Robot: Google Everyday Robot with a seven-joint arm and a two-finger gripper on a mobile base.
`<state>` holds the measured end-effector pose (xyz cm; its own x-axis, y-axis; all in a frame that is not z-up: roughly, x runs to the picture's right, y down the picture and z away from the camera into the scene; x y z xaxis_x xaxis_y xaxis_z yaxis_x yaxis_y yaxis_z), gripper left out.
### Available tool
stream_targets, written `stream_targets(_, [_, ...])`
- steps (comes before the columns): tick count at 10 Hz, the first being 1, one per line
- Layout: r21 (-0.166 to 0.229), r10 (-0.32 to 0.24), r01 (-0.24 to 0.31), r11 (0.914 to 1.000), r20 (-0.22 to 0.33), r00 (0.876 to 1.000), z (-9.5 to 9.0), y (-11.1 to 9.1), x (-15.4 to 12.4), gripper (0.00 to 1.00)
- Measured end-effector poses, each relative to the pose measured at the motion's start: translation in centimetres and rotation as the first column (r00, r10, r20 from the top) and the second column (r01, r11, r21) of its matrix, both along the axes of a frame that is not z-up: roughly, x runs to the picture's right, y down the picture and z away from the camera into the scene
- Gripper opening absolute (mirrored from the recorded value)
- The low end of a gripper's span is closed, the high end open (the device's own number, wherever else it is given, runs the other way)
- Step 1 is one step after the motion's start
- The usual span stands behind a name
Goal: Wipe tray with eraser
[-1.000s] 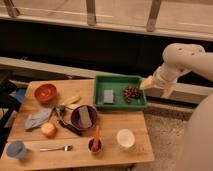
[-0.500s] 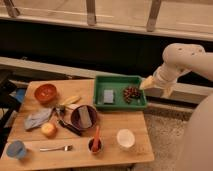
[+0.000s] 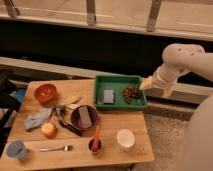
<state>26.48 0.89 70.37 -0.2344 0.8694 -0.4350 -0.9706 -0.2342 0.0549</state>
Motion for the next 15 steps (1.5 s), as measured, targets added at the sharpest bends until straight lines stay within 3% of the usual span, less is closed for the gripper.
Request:
stream_targets(2, [0.032,-0.118,0.118,0.9925,0.013,0.993,-0.9,0.5,-2.1,0.80])
stream_targets(4, [0.059,-0.233,0.230,0.9715,0.055,0.971,-2.1,1.7,-6.4,0.80])
stream_targets(5, [0.075,-0.300,0.294,0.9529,0.093,0.949,-2.7,2.5,-9.4,0.80])
stream_targets(8, [0.092,-0.408,0.398,0.9129,0.167,0.898,-2.4,3.4,-14.9,0.80])
stream_targets(10, [0.097,-0.478,0.469,0.8780,0.223,0.849,-1.4,3.8,-19.5,0.80])
stream_targets(12, [0.088,-0.540,0.538,0.8381,0.279,0.794,-0.7,5.4,-23.5,0.80])
stream_targets(13, [0.089,-0.556,0.556,0.8263,0.286,0.780,-0.7,6.2,-24.8,0.80])
stream_targets(15, [0.087,-0.557,0.557,0.8257,0.285,0.780,-0.6,6.5,-25.0,0.80])
